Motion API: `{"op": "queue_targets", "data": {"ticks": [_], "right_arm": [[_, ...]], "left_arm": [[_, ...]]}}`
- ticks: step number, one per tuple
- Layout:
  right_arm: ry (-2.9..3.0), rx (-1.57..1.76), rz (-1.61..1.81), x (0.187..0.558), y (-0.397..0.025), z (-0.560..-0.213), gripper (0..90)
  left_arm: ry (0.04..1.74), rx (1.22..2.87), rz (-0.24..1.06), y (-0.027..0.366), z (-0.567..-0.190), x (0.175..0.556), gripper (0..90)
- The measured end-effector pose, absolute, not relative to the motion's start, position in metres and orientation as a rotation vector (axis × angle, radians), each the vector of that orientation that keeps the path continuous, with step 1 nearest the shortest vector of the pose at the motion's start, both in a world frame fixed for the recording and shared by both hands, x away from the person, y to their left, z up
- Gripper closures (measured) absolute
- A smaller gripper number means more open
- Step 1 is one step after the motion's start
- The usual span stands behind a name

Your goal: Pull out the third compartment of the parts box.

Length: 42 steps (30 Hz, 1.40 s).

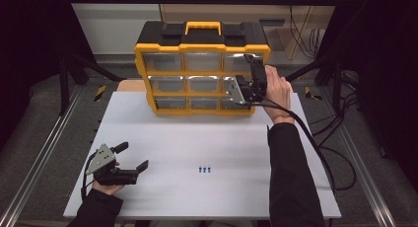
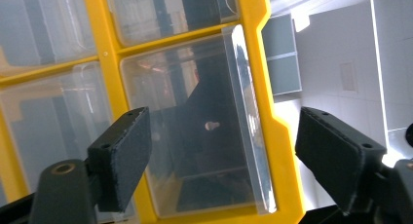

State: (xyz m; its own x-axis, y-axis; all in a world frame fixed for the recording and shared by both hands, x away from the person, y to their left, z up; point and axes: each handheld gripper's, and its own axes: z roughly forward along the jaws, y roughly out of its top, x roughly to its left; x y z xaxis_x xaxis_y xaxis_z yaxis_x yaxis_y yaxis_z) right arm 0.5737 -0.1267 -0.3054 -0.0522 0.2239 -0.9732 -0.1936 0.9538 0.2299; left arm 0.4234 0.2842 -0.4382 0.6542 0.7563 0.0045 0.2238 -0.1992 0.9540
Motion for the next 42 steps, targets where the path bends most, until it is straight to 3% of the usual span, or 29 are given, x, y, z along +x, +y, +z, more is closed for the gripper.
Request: {"op": "queue_targets", "data": {"ticks": [22,42], "right_arm": [[1.461,-0.013,0.244,0.589,-0.121,-0.313,57.5],[1.407,-0.042,0.208,0.595,-0.121,-0.316,72.2]], "left_arm": [[0.795,1.747,0.593,0.284,-0.438,0.423,1.1],[0.796,1.749,0.594,0.284,-0.439,0.424,1.3]]}}
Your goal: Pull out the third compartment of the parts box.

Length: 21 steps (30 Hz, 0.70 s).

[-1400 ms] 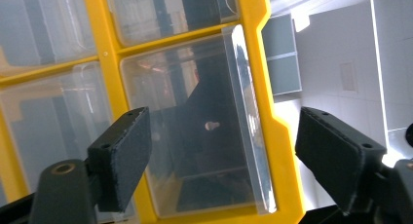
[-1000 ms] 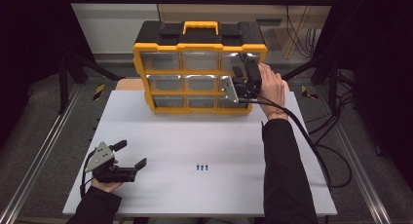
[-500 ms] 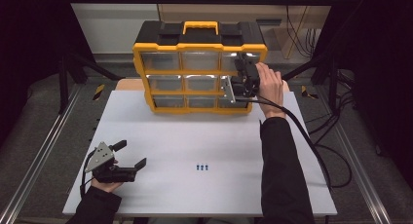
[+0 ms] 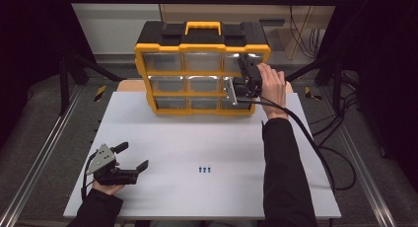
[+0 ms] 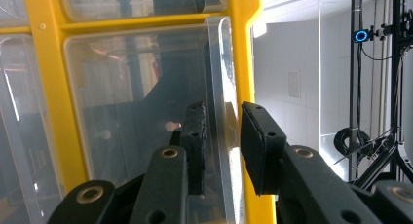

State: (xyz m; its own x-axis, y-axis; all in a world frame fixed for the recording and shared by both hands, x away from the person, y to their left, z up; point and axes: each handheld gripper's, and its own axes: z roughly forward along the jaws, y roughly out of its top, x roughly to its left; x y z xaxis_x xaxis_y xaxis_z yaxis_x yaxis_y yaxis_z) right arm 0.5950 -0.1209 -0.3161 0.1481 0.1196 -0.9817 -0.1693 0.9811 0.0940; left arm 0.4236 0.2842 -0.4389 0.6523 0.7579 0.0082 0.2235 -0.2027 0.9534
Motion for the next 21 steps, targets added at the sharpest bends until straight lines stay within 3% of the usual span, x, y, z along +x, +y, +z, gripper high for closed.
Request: {"op": "queue_targets", "data": {"ticks": [21], "right_arm": [[1.366,-0.082,0.152,0.5944,-0.1205,-0.3184,80.1]], "left_arm": [[0.795,1.751,0.596,0.2838,-0.4391,0.4236,1.3]]}}
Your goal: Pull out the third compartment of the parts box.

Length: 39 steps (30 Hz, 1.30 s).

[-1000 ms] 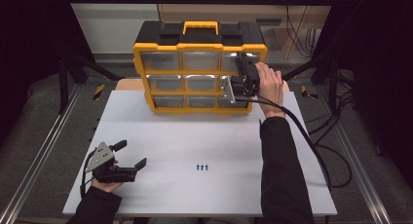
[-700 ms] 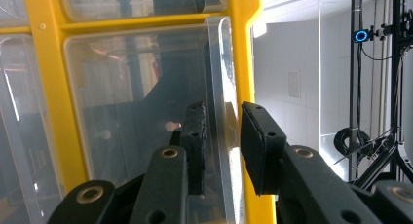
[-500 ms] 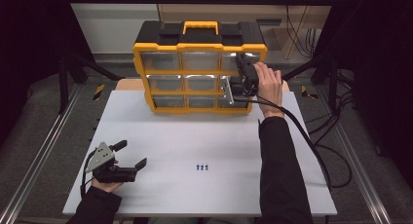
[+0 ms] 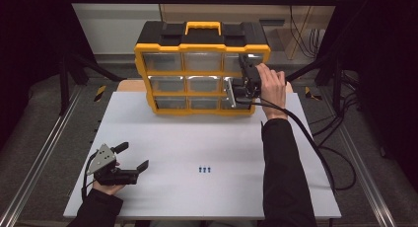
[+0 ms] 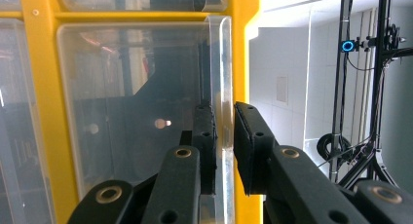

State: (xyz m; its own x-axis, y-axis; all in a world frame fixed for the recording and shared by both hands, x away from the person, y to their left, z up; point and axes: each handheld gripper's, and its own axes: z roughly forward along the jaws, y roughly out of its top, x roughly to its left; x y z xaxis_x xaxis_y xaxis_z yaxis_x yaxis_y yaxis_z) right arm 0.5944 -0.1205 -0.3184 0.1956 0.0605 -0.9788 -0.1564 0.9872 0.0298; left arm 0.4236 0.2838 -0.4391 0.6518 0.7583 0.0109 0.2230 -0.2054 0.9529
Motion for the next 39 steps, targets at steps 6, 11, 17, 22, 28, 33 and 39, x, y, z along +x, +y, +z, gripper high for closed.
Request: {"op": "queue_targets", "data": {"ticks": [6,11,17,22,28,33,39], "right_arm": [[1.372,-0.103,0.149,0.590,-0.122,-0.316,80.6],[1.376,-0.110,0.145,0.585,-0.123,-0.317,80.7],[1.380,-0.121,0.146,0.578,-0.124,-0.317,80.8],[1.381,-0.135,0.143,0.573,-0.125,-0.316,80.8],[1.386,-0.144,0.143,0.565,-0.124,-0.315,80.7],[1.398,-0.153,0.133,0.559,-0.124,-0.314,80.7],[1.404,-0.159,0.132,0.550,-0.124,-0.313,80.6]], "left_arm": [[0.794,1.752,0.598,0.283,-0.439,0.423,1.3],[0.795,1.752,0.600,0.284,-0.439,0.423,1.3],[0.794,1.750,0.600,0.283,-0.439,0.423,1.3],[0.793,1.749,0.602,0.283,-0.438,0.423,1.3],[0.791,1.750,0.603,0.283,-0.438,0.422,1.3],[0.789,1.748,0.604,0.283,-0.438,0.422,1.3],[0.790,1.745,0.606,0.284,-0.437,0.422,1.3]]}}
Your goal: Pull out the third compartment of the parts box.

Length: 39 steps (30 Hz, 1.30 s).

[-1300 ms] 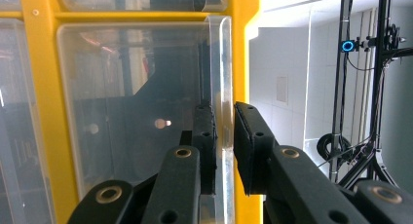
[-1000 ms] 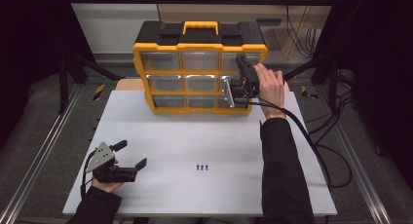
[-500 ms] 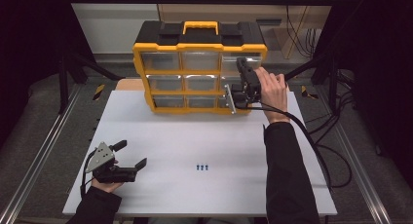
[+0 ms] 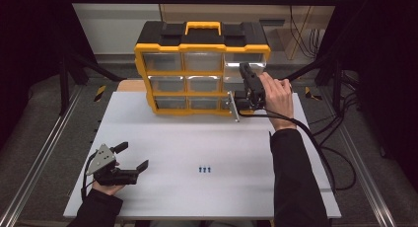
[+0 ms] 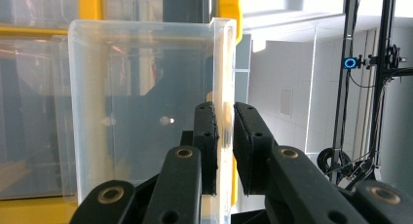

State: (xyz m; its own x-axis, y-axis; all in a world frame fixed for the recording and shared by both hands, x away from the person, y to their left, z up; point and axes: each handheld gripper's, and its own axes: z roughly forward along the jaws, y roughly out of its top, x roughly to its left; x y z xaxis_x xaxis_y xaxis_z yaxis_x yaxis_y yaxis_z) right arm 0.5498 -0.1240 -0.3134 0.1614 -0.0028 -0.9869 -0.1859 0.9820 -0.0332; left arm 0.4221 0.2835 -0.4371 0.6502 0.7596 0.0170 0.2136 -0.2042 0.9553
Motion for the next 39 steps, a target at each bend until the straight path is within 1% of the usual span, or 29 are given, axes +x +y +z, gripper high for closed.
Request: {"op": "queue_targets", "data": {"ticks": [39], "right_arm": [[1.446,-0.181,0.142,0.507,-0.118,-0.309,80.2]], "left_arm": [[0.788,1.750,0.611,0.282,-0.437,0.422,1.3]]}}
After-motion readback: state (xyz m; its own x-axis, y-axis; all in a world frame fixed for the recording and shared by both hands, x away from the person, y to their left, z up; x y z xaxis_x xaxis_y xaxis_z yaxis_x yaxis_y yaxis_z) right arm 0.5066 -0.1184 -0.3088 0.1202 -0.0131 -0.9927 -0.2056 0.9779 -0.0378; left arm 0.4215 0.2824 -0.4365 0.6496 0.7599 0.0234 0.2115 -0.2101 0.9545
